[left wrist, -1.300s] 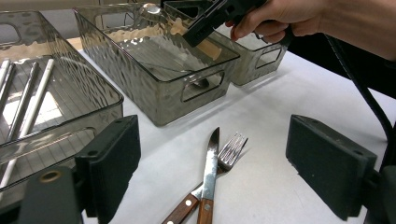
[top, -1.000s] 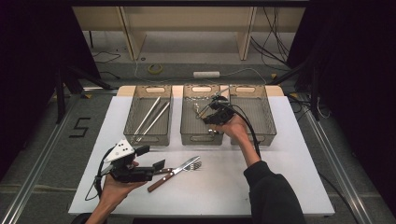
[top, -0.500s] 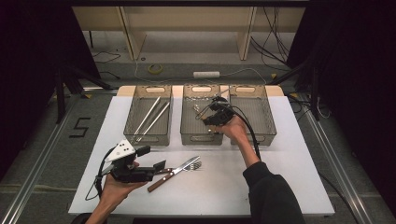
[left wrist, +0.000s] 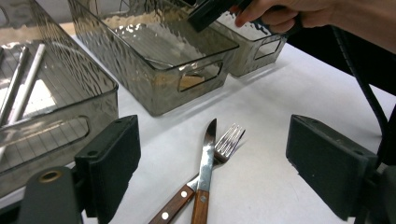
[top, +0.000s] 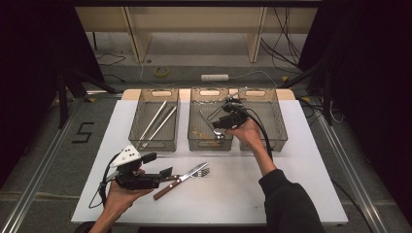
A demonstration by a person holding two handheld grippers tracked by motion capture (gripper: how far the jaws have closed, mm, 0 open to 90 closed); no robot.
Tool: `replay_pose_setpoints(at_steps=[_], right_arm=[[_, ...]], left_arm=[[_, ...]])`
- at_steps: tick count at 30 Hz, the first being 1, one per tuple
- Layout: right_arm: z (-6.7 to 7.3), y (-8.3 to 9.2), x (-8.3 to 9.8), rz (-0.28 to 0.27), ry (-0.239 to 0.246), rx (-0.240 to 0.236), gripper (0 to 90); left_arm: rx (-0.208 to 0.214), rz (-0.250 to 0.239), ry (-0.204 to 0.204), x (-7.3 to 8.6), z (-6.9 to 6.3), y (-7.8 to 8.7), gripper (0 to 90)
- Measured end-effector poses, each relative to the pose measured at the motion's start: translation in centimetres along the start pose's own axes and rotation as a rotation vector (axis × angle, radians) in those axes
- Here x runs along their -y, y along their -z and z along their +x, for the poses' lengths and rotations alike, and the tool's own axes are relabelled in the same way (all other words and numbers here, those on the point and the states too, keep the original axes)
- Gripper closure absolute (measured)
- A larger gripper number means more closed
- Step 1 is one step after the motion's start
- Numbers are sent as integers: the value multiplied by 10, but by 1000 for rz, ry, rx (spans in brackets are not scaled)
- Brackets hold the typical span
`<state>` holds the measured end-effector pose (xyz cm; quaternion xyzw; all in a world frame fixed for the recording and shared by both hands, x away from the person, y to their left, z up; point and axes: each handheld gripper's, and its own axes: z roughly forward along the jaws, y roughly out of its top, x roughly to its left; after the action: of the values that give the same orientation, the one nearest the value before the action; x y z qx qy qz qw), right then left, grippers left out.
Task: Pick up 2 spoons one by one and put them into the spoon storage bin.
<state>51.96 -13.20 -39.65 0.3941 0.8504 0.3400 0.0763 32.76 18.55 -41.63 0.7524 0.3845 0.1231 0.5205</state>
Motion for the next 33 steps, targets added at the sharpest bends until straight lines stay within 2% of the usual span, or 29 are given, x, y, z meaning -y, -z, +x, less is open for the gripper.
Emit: replay_pose_setpoints(at_steps=[5,10,16,21,23,29,33], right_arm=[[3,13,8,-33,15,-26,519],[13,25,19,-68,48,-52,444],[26,38,37,-100,75,-69,382],[32,47,53,-133,82,-73,351],[34,50,58,-139,85,-76,343],[40,57,74,-162,102,-93,325],[42,62,85,-181,109,-104,321]], left_arm=[[7,18,1,0,0,-1,186],[12,35,10,1,0,-3,187],[19,58,11,1,0,-5,192],[41,81,13,2,-1,-7,203],[44,102,-5,2,-2,-9,200],[53,105,-35,1,-6,-9,193],[66,122,-40,2,-7,-11,199]])
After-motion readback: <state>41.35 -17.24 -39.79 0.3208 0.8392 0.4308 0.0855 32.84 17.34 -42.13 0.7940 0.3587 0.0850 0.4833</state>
